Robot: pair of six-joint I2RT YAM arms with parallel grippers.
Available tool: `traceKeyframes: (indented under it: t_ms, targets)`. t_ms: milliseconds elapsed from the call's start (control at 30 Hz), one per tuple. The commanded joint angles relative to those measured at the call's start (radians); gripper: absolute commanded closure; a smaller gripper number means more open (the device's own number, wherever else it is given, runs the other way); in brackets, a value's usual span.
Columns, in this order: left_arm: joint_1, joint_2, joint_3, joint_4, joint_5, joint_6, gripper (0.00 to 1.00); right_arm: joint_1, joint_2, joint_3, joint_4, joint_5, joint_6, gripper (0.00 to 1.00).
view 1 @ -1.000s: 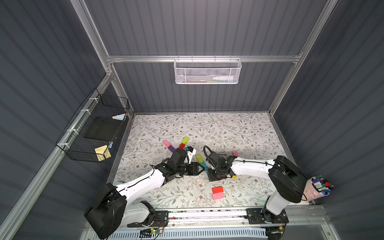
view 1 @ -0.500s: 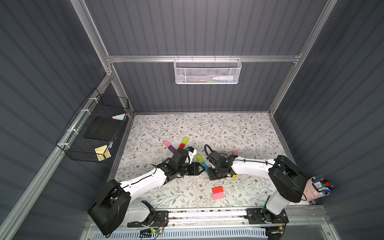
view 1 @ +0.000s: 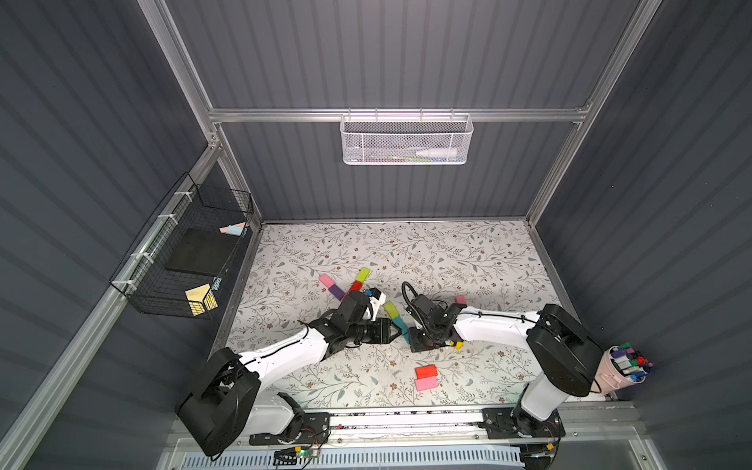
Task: Assemble the letter v with building blocks
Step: Assemble the building block at the center of the board.
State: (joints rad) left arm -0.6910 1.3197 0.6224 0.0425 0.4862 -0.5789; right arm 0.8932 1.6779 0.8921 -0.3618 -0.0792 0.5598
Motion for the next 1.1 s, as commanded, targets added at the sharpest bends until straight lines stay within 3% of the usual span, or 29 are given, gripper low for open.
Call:
traceKeyframes:
  t_ms: [0,833,1000,1067]
  targets:
    - [0.000,0.001,0.037,-0.001,0.006,0.024,0.49,-0.011,0.049,-0.028,-0.085,0.027,-0.009,1.00]
    - [0.001,0.030,0.043,0.020,0.021,0.037,0.50,-0.001,0.023,-0.021,-0.049,-0.041,-0.011,1.00]
    - [0.001,0.004,0.057,-0.009,0.012,0.057,0.50,0.001,-0.140,-0.026,-0.156,0.007,-0.024,0.98]
    - [0.001,-0.024,0.066,0.002,-0.028,0.058,0.49,0.001,-0.241,-0.016,-0.226,0.072,-0.033,0.89]
